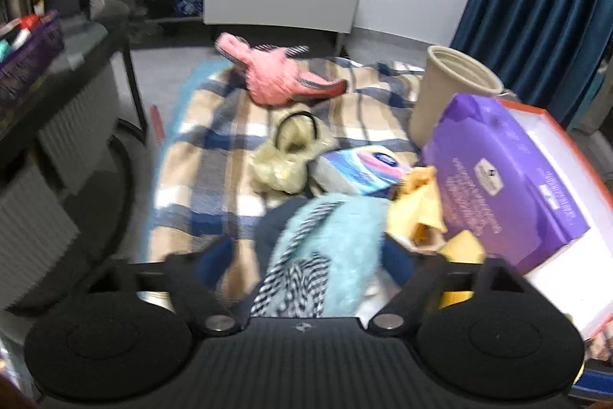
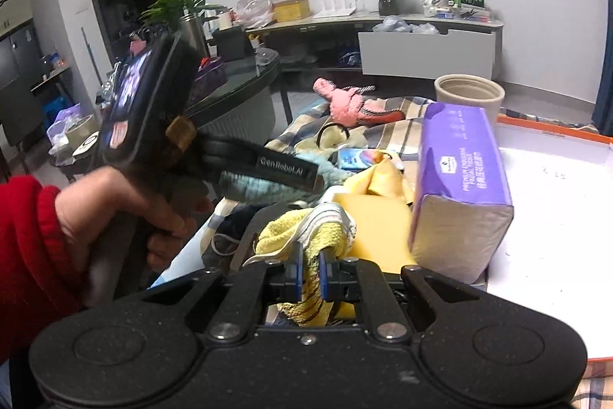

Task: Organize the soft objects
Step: 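Close the right tool on the yellow cloth while the left tool grasps the light-blue fuzzy towel, then lift and carry the yellow cloth and blue towel with both tools over the orange-rimmed box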

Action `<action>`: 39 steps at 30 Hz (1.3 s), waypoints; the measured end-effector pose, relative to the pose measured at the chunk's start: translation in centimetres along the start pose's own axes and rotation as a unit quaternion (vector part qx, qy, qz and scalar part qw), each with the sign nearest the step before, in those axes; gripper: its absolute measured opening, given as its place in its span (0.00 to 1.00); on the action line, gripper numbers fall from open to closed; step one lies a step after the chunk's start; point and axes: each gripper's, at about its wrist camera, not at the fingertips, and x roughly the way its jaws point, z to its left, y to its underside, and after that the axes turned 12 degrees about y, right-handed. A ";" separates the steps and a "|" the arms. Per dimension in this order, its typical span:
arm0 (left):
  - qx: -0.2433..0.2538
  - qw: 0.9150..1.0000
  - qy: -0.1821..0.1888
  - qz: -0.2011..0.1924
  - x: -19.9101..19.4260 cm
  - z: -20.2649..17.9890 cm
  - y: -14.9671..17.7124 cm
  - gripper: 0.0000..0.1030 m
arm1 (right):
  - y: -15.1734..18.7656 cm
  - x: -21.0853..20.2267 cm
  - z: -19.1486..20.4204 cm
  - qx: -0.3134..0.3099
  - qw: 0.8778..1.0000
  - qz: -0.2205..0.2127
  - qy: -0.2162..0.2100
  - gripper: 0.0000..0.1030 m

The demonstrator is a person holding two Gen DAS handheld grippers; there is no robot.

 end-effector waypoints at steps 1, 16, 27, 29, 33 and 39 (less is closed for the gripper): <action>-0.005 1.000 0.010 0.001 0.2 0.1 0.1 0.53 | -0.1 0.0 0.0 0.000 1.000 -0.002 0.000 0.10; -0.036 0.995 0.044 -0.079 -6.7 -0.3 0.5 0.37 | -1.6 -1.8 -1.5 0.024 0.999 -0.043 0.021 0.10; -0.034 0.992 0.032 -0.121 -9.6 -2.0 0.1 0.38 | -2.3 -1.9 -2.3 0.029 0.999 -0.032 -0.022 0.13; -0.037 0.992 0.027 -0.119 -9.5 -1.7 0.4 0.38 | -1.2 -0.9 -1.3 0.010 0.999 -0.011 -0.044 0.56; -0.057 0.992 0.012 -0.112 -9.1 -0.5 1.5 0.38 | 0.9 1.6 1.2 -0.025 0.996 0.044 -0.068 0.80; -0.064 0.992 0.003 -0.108 -9.5 0.3 2.4 0.38 | 2.3 4.8 4.3 -0.073 0.992 0.093 -0.038 0.81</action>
